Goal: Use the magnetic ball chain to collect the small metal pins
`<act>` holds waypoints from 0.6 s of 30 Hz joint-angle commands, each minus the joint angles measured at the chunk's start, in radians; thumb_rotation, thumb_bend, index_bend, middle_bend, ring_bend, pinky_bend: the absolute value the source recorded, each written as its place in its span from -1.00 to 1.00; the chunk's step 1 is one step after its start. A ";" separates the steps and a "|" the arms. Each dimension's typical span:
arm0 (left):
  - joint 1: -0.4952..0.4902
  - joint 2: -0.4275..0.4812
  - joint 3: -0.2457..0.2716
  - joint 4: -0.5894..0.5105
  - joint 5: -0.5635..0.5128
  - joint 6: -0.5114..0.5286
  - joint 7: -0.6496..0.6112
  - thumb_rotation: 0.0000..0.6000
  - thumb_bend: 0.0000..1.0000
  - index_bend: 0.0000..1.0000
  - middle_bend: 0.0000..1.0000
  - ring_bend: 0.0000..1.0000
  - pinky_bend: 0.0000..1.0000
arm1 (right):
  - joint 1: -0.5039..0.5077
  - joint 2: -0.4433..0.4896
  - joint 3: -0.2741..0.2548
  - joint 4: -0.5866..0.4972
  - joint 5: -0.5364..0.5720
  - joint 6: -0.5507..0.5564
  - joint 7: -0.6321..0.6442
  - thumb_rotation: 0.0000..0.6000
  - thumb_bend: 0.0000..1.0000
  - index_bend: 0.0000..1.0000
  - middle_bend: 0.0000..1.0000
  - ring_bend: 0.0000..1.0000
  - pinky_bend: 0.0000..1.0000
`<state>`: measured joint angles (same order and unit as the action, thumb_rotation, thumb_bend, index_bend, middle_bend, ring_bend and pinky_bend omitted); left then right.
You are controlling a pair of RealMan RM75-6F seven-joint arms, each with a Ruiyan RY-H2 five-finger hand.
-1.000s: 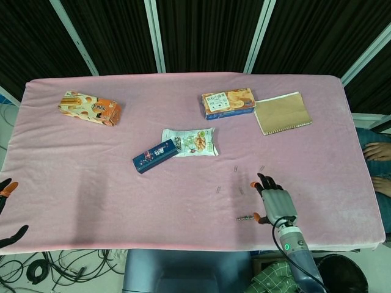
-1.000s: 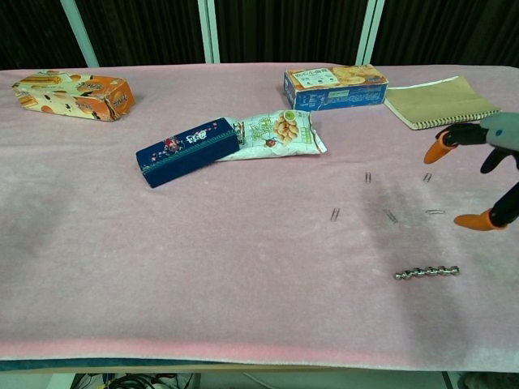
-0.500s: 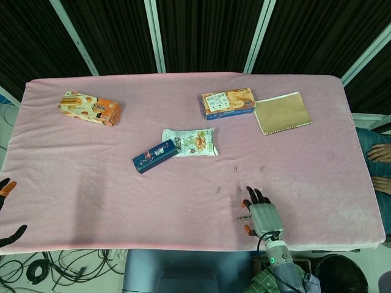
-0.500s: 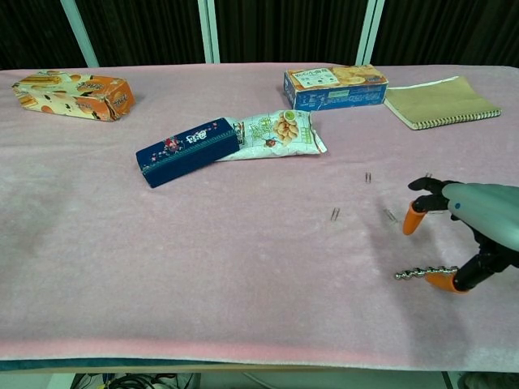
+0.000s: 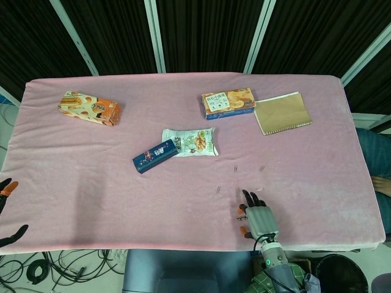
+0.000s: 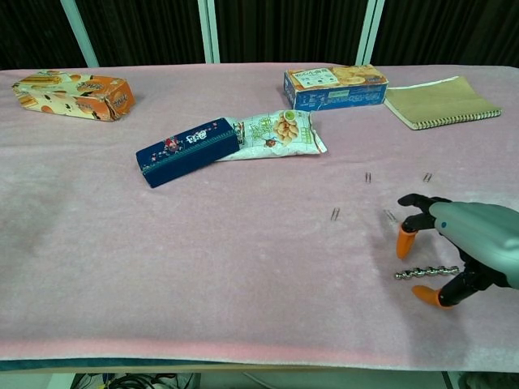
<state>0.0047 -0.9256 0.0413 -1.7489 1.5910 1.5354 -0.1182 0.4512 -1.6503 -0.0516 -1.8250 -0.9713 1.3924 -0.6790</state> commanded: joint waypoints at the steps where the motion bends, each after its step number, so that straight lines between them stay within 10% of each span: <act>1: -0.001 0.000 -0.001 0.000 -0.001 -0.001 0.000 1.00 -0.56 -0.88 -0.97 -1.00 -1.00 | -0.003 -0.008 0.005 0.010 -0.001 -0.011 0.008 1.00 -0.55 -0.14 -1.00 -0.96 -0.60; 18: 0.000 0.002 -0.002 0.000 -0.005 -0.002 -0.001 1.00 -0.56 -0.88 -0.97 -1.00 -1.00 | -0.013 -0.049 0.036 0.071 -0.008 -0.048 0.004 1.00 -0.54 -0.03 -1.00 -0.96 -0.60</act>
<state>0.0042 -0.9240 0.0399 -1.7493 1.5861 1.5334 -0.1189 0.4389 -1.6986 -0.0162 -1.7554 -0.9799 1.3457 -0.6744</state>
